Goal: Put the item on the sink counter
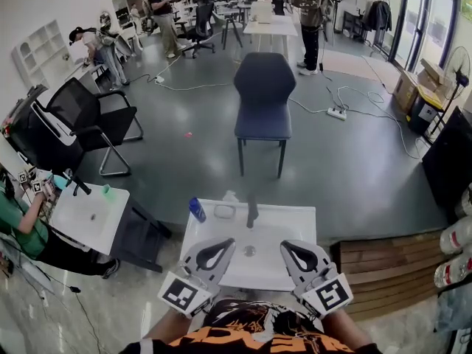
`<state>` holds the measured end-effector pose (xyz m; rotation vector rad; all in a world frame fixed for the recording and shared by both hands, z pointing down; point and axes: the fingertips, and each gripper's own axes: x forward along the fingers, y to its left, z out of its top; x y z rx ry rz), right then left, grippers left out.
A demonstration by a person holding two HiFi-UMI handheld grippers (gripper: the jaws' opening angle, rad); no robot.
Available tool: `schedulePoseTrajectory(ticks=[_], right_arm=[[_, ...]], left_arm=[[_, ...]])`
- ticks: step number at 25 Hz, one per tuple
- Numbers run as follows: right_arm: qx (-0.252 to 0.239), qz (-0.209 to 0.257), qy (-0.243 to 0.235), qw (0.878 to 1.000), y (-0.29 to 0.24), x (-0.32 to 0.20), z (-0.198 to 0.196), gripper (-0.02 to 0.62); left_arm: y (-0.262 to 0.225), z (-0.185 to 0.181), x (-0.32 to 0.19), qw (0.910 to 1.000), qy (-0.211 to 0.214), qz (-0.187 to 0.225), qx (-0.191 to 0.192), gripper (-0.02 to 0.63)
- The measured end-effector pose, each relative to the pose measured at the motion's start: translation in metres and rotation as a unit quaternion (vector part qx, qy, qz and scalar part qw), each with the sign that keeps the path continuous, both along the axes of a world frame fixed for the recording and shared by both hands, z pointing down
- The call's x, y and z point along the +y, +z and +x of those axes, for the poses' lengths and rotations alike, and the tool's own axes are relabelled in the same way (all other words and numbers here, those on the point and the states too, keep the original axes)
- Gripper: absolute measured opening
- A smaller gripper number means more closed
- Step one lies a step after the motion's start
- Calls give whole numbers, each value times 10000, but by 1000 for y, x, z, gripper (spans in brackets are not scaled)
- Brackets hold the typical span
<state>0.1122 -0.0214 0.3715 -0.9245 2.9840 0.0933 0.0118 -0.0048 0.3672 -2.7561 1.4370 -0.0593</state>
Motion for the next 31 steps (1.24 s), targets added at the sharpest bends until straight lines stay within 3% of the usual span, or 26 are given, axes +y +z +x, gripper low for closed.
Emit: schedulePoseTrajectory(ticks=[8, 31], right_arm=[[163, 198, -210, 9994, 4, 5, -15, 14], [89, -43, -227, 9997, 5, -11, -24, 14]], left_arm=[[4, -6, -2, 10000, -60, -44, -8, 17], [8, -18, -11, 9996, -184, -189, -54, 17]])
